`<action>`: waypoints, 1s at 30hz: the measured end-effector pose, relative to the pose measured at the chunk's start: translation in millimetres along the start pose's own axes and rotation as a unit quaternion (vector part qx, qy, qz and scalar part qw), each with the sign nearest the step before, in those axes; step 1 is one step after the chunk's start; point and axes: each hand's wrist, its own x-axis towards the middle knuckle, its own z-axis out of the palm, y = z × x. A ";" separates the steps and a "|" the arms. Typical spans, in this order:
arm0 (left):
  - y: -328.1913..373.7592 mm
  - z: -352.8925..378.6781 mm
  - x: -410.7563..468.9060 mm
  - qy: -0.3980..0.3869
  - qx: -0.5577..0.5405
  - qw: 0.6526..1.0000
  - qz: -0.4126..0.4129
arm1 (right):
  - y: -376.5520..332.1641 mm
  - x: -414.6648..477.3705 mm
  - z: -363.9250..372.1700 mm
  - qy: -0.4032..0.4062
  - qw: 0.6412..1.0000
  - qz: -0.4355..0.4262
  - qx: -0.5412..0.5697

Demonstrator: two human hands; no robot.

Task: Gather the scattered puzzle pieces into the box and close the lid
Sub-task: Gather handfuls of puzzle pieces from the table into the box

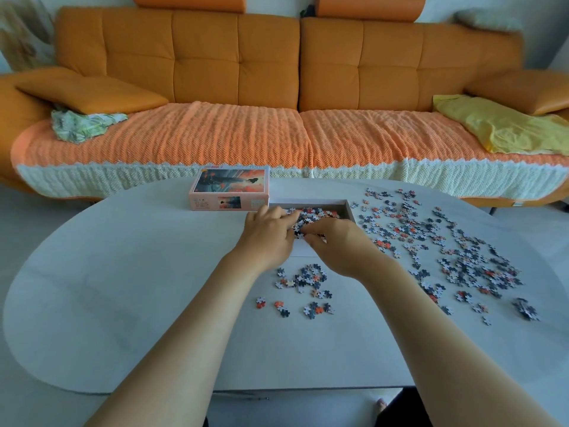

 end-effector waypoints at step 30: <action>9.6 -5.8 -19.0 -0.037 -0.052 0.996 0.057 | 15.1 -2.2 5.0 -0.055 0.993 0.007 -0.101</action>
